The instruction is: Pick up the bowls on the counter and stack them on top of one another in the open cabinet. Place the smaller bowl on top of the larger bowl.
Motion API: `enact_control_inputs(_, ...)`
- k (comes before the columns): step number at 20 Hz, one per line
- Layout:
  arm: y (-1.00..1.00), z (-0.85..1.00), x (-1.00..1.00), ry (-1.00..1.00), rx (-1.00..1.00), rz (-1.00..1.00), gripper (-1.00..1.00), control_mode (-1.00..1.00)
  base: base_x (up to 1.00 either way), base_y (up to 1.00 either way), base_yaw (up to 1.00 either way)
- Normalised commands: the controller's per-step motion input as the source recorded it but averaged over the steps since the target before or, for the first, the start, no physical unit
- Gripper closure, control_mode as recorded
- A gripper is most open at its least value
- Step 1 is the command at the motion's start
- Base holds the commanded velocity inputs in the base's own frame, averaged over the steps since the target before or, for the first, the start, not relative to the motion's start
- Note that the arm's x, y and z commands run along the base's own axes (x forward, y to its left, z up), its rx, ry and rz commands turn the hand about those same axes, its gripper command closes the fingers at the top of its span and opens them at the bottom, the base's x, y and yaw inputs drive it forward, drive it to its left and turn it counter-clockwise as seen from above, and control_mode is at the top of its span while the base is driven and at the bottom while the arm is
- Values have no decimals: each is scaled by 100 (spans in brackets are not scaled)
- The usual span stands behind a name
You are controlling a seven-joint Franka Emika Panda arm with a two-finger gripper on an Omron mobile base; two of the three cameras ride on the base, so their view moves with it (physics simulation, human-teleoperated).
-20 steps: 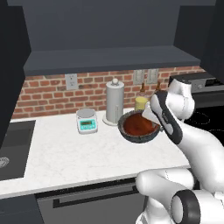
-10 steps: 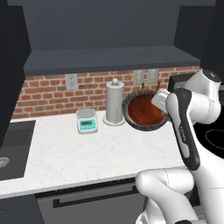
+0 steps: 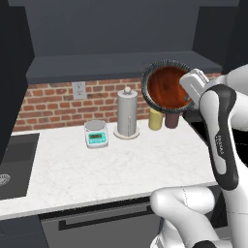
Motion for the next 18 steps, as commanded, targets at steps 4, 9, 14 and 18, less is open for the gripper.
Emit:
enact_control_inputs(4,5,100,3,-19,7,-17,100,-100,0,0,0)
enact_control_inputs(9,1,39,23,-10,0,-14,100,-100,0,0,0)
enact_control_inputs(14,0,0,45,3,0,0,100,-100,0,0,0)
enact_control_inputs(18,0,-4,41,6,0,0,100,-100,0,0,0)
